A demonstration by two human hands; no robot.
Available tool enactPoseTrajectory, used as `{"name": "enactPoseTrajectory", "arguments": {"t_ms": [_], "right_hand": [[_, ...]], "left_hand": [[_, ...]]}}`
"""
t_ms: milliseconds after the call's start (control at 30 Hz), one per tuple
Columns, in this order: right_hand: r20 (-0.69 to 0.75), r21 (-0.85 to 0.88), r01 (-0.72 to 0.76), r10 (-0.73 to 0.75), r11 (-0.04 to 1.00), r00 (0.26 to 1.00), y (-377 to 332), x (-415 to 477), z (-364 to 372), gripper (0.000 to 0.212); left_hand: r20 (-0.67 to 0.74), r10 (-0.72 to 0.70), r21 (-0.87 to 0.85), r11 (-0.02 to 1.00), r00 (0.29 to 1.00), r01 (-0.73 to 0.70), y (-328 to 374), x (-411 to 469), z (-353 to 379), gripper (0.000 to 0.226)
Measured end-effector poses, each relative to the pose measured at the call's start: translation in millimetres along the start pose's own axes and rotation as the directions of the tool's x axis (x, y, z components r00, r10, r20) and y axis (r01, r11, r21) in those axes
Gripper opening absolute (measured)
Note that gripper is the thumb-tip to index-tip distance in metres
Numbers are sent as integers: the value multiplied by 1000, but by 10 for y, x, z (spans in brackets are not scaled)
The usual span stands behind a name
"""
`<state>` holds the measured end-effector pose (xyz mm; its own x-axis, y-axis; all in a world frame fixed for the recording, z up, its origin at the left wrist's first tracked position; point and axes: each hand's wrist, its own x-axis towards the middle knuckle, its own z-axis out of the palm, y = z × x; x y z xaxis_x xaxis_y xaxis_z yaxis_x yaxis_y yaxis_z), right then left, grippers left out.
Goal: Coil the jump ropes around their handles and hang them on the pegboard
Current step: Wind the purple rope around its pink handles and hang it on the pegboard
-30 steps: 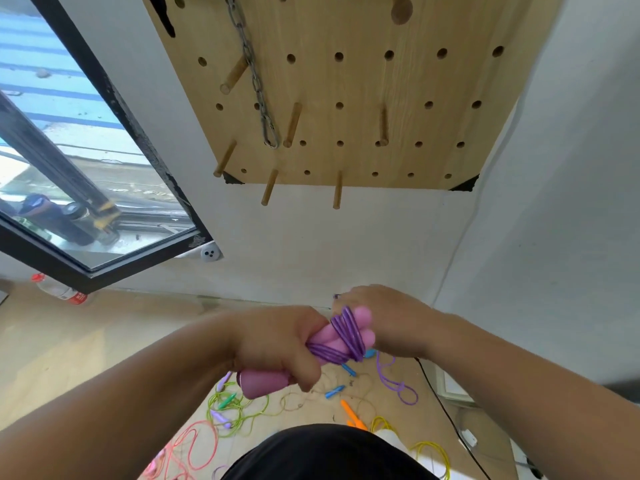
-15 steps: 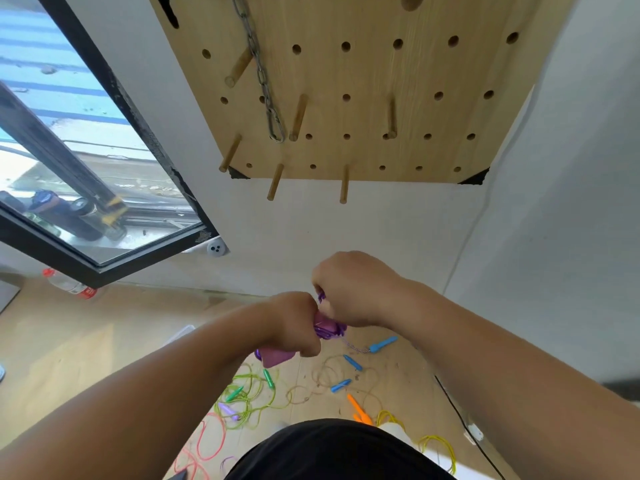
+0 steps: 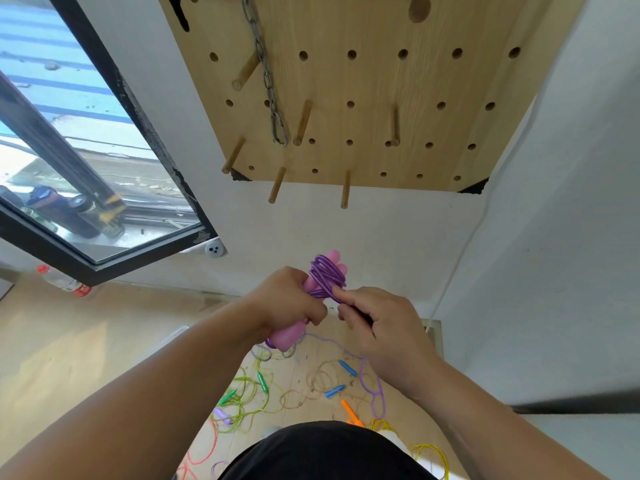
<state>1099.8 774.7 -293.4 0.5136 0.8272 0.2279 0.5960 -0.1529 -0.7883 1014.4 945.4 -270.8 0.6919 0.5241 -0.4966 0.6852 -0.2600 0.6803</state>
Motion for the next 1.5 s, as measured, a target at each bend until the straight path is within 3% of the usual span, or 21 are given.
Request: {"name": "enactPoseTrajectory", "arguments": {"t_ms": [100,200,333,433,533,700,833,900,967,1067,1133,1200,1267,1367,1500], "right_hand": [[-41,54,4,-2,999,999,6,17,-80,26],[3,291,-138,143,947,990,22,75,-265,21],[152,635,-281,240,720,959,15,141,-391,8],[292,732,-356,204,581,934,2,184,-452,35],[284,698,-316,157,643,946,-97,260,-433,46],[244,613,-243,112,751,963,-218,387,-355,69],[284,563,-293,151,773,947,-275,371,-275,54],[243,567,-329,228,755,943,-270,364,-221,43],[199,539,-342,278,769,940,-259,366,-209,36],[150,472,-371,342,800,928,-221,349,-213,38],[118,465,-420,416,779,902,-201,331,-203,44],[104,493,-471,488,731,867,-184,321,-195,48],[114,518,-519,547,680,830,-187,312,-201,47],[141,565,-548,582,617,801,-189,288,-215,45],[95,566,-525,582,636,808,-224,252,-172,49]], "left_hand": [[28,25,-139,990,999,-21,53,-54,-25,23],[111,82,-228,972,990,-55,137,-156,-92,27],[246,168,-363,929,955,-70,229,-299,-132,22],[363,256,-469,881,896,-62,233,-362,-121,20],[461,330,-552,834,824,-25,252,-426,-56,20],[595,316,-637,746,739,193,252,-398,-82,23],[659,252,-583,766,708,270,182,-382,-114,19],[647,210,-532,813,733,236,188,-364,-120,20],[570,168,-477,865,804,157,209,-350,-112,26],[368,103,-394,917,924,55,230,-354,-100,43],[238,97,-236,971,966,-39,248,-372,-92,46],[106,117,-140,985,987,-101,269,-408,-61,42],[10,134,-149,980,991,-131,273,-452,-22,33],[23,146,-236,962,989,-137,249,-541,11,32],[64,146,-233,964,987,-127,241,-569,49,42]]}}
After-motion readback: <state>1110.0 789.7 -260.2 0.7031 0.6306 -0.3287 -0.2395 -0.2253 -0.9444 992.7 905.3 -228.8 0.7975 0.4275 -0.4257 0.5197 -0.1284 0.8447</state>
